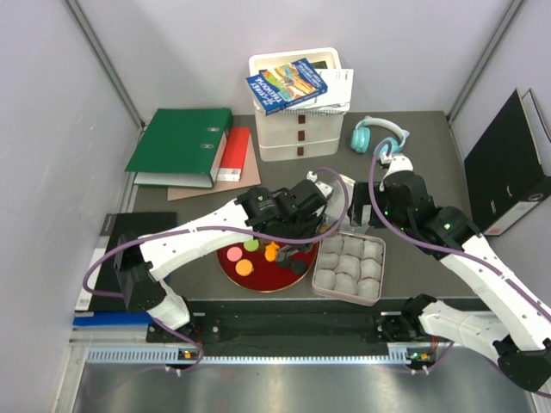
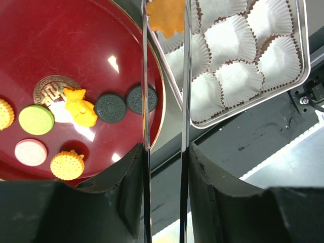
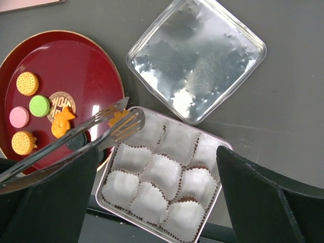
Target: Pack the cookies
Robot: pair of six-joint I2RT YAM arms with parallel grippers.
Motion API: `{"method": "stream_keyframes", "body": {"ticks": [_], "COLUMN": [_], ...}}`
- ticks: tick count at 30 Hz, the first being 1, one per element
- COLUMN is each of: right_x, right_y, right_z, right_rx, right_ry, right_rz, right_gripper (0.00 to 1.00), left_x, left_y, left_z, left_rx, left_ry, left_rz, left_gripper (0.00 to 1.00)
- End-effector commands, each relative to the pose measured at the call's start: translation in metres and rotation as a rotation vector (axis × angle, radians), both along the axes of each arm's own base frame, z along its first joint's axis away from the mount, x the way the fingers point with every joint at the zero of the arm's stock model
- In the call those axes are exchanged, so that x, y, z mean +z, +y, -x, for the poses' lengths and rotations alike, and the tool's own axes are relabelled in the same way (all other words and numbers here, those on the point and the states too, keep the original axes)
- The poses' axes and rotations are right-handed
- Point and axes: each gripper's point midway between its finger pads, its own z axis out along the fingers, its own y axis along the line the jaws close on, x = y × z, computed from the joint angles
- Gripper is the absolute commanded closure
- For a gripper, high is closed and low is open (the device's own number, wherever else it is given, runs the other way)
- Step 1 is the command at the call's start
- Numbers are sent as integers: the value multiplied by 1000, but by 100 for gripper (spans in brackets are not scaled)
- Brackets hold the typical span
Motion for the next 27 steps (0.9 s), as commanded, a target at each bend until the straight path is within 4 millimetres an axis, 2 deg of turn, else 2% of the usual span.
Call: {"method": "stream_keyframes", "body": {"ticks": [1, 6, 15, 22, 27], "right_x": [11, 8, 9, 10, 10], "right_y": [-3, -5, -4, -3, -2], "right_z": [1, 2, 2, 0, 0], "right_rx": [-8, -13, -13, -11, -6], "right_ry": [-38, -36, -38, -46, -45], "right_rz": [-4, -3, -6, -10, -11], "right_gripper": [1, 1, 1, 1, 1], "left_x": [-2, -10, -4, 0, 2], "left_y": [-15, -15, -17, -16, -18], "left_z": [-2, -3, -15, -18, -16], "left_rx": [-25, -21, 6, 14, 3], "left_ry": [-4, -3, -59, -77, -68], "left_rz": [53, 39, 37, 43, 54], "left_gripper": [72, 66, 54, 49, 48]}}
